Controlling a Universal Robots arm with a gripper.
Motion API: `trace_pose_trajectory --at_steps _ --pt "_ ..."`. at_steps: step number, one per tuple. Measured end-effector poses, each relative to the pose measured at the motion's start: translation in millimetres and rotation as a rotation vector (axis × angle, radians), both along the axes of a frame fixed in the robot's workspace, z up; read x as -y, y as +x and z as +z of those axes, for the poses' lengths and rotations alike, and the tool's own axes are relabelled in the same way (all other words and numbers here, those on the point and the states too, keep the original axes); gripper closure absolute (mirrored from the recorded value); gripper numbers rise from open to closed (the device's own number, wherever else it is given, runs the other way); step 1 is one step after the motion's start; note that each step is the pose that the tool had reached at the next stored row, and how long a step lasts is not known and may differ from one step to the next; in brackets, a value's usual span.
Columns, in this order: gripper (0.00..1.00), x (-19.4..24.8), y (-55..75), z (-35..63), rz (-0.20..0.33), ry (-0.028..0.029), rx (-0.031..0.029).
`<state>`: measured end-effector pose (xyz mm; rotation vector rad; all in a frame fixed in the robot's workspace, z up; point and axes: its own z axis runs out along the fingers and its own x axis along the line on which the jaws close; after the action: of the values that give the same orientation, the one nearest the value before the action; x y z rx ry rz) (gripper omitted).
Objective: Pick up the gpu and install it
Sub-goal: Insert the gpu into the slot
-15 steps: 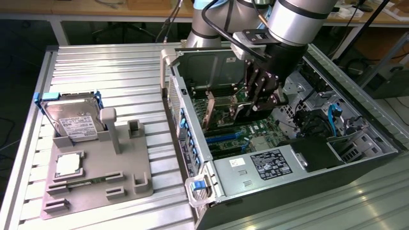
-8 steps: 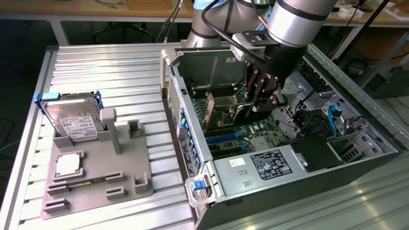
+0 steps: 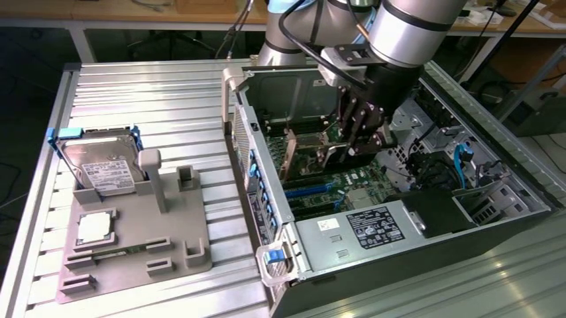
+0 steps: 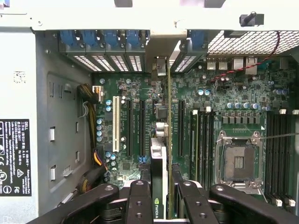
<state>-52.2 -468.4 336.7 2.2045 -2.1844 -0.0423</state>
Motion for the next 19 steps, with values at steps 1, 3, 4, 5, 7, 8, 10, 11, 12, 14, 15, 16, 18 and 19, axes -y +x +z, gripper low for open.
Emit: trace_pose_trajectory --at_steps 1,3,4,5,7,8,10,11,12,14,15,16,18,19 --pt "0.73 0.0 0.0 -0.3 0.000 0.0000 0.0000" --pt "0.73 0.0 0.0 -0.9 0.000 0.0000 0.0000" --pt "0.73 0.0 0.0 -1.2 0.000 0.0000 0.0000" --pt "0.73 0.0 0.0 -1.4 0.000 0.0000 0.0000" --pt "0.73 0.0 0.0 -2.1 0.000 0.0000 0.0000" --pt "0.73 0.0 0.0 -2.4 0.000 0.0000 0.0001" --pt "0.73 0.0 0.0 -3.1 0.000 0.0001 0.0001" --pt "0.73 0.0 0.0 -3.4 0.000 0.0000 0.0001" --pt "0.73 0.0 0.0 -3.8 0.000 0.0000 0.0000" --pt "0.73 0.0 0.0 -4.4 0.000 0.0001 0.0001" --pt "0.73 0.0 0.0 -4.8 0.000 0.0001 0.0001" --pt "0.73 0.0 0.0 -5.2 0.000 0.0001 0.0001" --pt "0.73 0.0 0.0 -6.3 0.000 0.0001 0.0001" --pt "0.73 0.0 0.0 -7.1 0.000 0.0000 0.0000"
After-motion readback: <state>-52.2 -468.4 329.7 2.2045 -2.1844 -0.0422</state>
